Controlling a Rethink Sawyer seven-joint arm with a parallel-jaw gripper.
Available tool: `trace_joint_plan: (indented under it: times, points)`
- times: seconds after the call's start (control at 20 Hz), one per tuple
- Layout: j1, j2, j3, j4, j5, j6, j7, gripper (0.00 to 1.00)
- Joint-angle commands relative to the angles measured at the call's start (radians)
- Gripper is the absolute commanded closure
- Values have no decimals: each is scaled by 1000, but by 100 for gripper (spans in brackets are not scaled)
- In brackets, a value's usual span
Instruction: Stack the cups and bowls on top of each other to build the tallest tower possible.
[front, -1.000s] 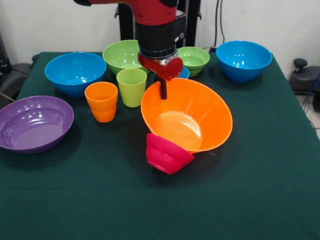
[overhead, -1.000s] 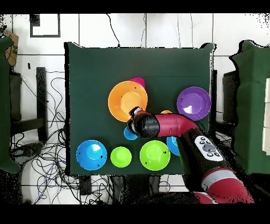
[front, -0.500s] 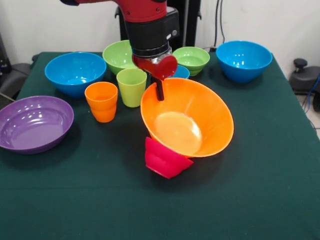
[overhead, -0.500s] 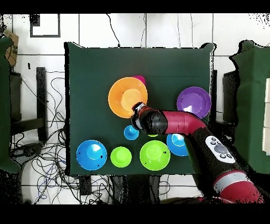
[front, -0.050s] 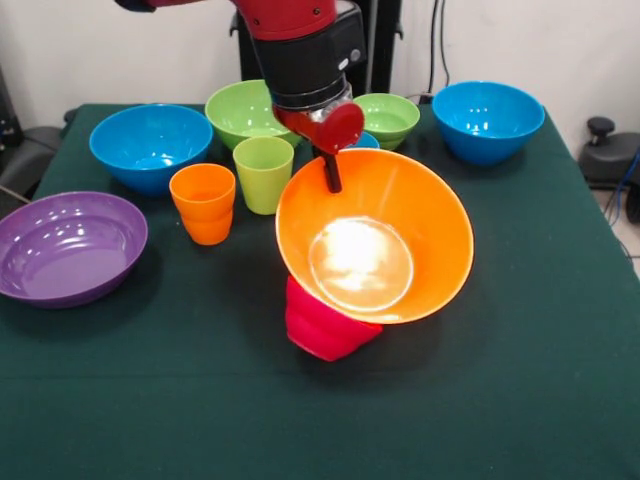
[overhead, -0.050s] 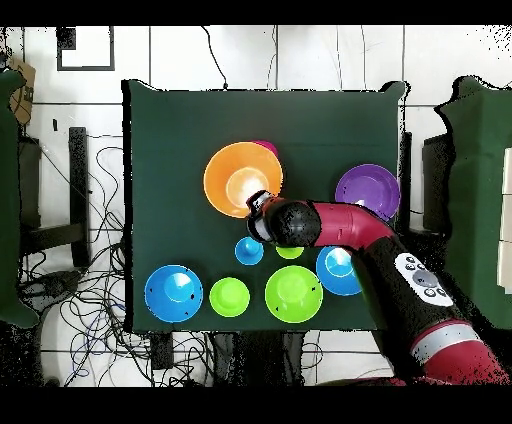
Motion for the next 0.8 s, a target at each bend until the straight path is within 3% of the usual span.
trace_joint_plan:
  times: [0.05, 0.8]
  points:
    - [-12, 9, 92, -103, 28, 139, -181, 100]
    - [-51, 78, 136, -262, 13, 300, -240, 100]
